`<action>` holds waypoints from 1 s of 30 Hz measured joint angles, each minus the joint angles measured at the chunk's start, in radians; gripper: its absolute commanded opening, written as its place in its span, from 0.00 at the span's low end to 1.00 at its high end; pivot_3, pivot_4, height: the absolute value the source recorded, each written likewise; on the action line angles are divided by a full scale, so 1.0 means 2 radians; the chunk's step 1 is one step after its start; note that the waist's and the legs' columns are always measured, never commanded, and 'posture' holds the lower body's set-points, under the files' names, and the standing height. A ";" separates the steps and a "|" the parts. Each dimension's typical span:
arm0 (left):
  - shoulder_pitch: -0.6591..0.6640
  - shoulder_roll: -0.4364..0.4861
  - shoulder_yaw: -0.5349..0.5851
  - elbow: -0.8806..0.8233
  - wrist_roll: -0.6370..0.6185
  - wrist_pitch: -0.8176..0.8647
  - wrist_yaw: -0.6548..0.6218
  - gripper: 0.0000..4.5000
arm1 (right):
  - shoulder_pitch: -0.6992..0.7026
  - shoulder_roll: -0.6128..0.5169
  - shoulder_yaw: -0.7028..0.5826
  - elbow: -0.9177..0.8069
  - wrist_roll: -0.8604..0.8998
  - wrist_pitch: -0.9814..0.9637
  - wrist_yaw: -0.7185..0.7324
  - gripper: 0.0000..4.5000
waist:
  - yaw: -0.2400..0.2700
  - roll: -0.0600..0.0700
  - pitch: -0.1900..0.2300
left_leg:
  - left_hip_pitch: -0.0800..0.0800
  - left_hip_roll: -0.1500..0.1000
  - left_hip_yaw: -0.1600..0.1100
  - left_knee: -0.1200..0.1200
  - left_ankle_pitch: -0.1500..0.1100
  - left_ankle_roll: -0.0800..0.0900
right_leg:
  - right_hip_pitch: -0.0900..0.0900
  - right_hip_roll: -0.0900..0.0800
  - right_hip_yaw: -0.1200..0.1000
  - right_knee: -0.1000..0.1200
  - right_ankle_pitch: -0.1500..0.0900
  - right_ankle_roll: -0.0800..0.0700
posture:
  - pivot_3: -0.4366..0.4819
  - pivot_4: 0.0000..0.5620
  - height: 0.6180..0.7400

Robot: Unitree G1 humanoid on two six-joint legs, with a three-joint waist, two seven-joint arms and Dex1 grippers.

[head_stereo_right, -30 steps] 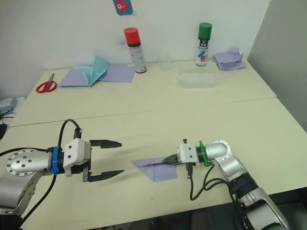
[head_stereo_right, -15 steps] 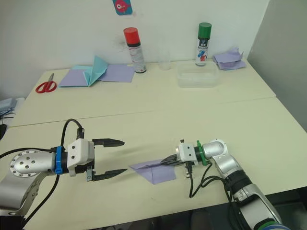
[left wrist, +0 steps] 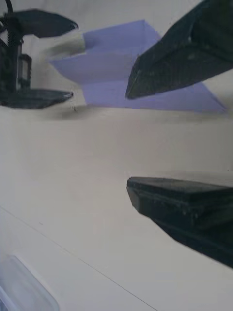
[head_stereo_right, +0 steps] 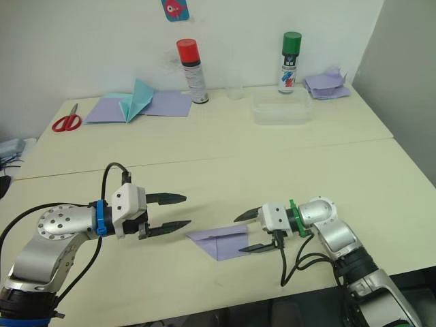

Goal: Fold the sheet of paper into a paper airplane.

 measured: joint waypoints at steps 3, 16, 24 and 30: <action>0.001 -0.017 -0.022 0.002 0.014 0.001 0.010 0.19 | 0.002 -0.003 -0.011 -0.020 0.003 0.023 -0.014 0.80 | 0.000 0.000 0.000 | 0.000 0.000 0.000 0.000 0.000 0.000 | 0.000 0.000 0.000 0.000 0.000 0.000 | 0.48 0.27 1.00; 0.011 -0.019 -0.115 0.040 0.106 -0.028 0.013 0.01 | 0.043 -0.011 -0.012 -0.075 0.001 0.059 -0.044 0.80 | 0.002 0.000 0.000 | 0.000 0.000 0.000 0.000 0.000 0.000 | 0.000 0.000 0.000 0.000 0.000 0.000 | 0.48 0.27 1.00; -0.002 -0.019 -0.131 0.060 0.126 -0.060 0.017 0.01 | 0.058 -0.023 -0.008 -0.089 -0.002 0.067 -0.045 0.80 | 0.011 0.000 0.000 | 0.001 0.000 0.000 0.000 0.000 0.000 | 0.001 0.000 0.000 0.000 0.000 0.000 | 0.48 0.27 1.00; -0.002 -0.019 -0.134 0.065 0.126 -0.071 0.020 0.01 | 0.065 -0.039 -0.008 -0.087 -0.020 0.034 -0.044 0.80 | 0.012 0.000 0.000 | 0.002 0.000 0.000 0.000 0.000 0.000 | 0.002 0.000 0.000 0.000 0.000 0.000 | 0.48 0.27 1.00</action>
